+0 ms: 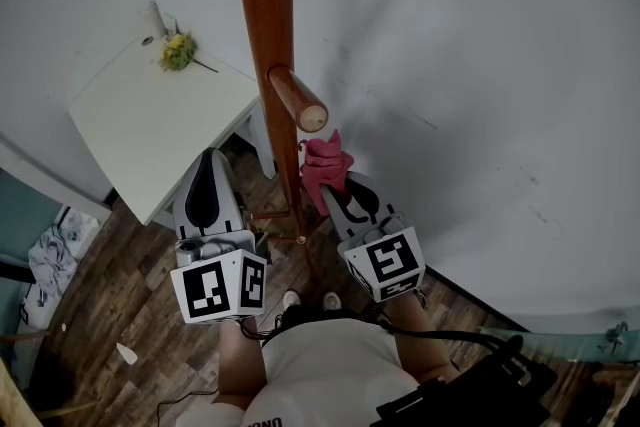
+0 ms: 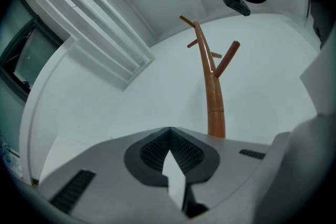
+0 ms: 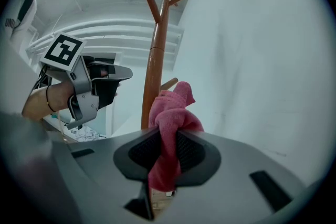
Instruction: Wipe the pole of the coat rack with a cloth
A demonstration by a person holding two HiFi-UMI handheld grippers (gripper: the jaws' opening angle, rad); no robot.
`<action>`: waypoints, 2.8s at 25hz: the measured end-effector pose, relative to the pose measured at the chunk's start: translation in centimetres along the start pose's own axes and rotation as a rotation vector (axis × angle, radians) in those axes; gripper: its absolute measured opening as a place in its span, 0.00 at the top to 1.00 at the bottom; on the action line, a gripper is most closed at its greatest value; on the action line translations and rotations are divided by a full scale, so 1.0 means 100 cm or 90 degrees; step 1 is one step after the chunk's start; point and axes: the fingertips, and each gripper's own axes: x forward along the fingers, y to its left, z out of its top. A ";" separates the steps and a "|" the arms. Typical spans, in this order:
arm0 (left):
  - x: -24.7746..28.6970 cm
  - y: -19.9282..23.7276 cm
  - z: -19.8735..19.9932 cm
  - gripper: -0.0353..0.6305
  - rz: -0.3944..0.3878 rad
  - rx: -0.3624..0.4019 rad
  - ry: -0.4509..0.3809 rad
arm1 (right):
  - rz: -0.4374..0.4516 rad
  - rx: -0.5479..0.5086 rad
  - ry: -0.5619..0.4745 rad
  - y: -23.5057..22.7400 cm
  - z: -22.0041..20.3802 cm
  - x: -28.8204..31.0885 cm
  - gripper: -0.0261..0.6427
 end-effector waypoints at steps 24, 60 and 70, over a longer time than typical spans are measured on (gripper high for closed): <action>0.000 -0.008 0.004 0.93 -0.015 0.004 -0.007 | -0.073 -0.040 -0.017 -0.030 0.010 -0.021 0.84; -0.015 -0.018 0.001 0.93 -0.007 -0.002 -0.002 | -0.097 -0.063 -0.070 -0.041 0.025 -0.051 0.84; -0.027 -0.019 -0.014 0.93 0.009 0.007 0.033 | -0.016 -0.059 -0.175 -0.006 0.040 -0.051 0.84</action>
